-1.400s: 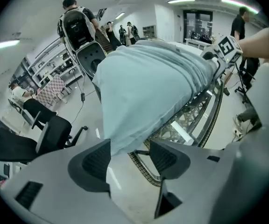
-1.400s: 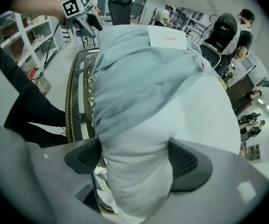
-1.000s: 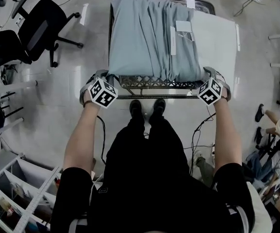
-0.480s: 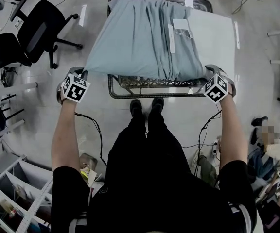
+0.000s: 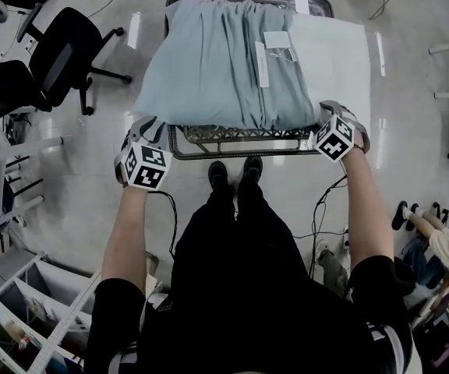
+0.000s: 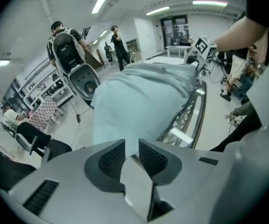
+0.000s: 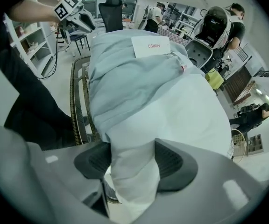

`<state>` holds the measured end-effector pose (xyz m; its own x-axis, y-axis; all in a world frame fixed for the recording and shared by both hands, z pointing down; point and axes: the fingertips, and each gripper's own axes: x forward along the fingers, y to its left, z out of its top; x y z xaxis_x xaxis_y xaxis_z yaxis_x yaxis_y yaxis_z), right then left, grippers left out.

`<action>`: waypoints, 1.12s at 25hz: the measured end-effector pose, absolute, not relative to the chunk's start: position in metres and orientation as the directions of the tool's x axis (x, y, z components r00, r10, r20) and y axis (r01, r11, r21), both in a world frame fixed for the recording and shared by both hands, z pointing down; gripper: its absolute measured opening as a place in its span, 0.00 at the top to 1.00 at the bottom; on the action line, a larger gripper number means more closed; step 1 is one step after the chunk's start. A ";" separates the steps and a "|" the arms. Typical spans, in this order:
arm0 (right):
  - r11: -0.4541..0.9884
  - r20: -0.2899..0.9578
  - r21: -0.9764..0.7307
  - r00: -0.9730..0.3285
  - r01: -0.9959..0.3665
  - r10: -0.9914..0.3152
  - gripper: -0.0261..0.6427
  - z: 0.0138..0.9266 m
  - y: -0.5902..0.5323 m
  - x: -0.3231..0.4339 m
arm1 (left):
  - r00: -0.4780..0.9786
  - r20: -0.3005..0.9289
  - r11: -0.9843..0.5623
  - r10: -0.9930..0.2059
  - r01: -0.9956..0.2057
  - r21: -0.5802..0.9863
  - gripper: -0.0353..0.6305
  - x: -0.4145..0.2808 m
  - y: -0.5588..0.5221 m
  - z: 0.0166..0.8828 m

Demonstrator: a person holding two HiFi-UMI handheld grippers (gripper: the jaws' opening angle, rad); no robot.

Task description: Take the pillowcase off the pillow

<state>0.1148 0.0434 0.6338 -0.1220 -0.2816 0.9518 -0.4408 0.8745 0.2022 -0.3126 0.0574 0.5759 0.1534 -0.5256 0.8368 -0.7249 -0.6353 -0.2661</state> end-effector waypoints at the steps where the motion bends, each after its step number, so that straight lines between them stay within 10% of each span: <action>1: 0.873 0.951 0.201 -0.125 -0.444 -0.282 0.53 0.634 0.044 0.114 | 0.198 0.837 -0.659 -0.511 -0.715 -0.233 0.80 -0.288 0.064 0.578; 12: 0.863 0.946 0.210 -0.129 -0.459 -0.299 0.52 0.638 0.046 0.108 | 0.252 0.861 -0.787 -0.442 -0.570 -0.237 0.61 -0.142 0.053 0.627; 20: 0.877 0.944 0.218 -0.134 -0.429 -0.301 0.58 0.636 0.047 0.109 | 0.251 0.868 -0.792 -0.429 -0.567 -0.228 0.92 -0.163 0.050 0.623; 28: 0.908 0.946 0.176 -0.189 -0.381 -0.263 0.64 0.619 0.054 0.110 | 0.243 0.885 -0.793 -0.398 -0.576 -0.199 0.94 -0.220 0.054 0.609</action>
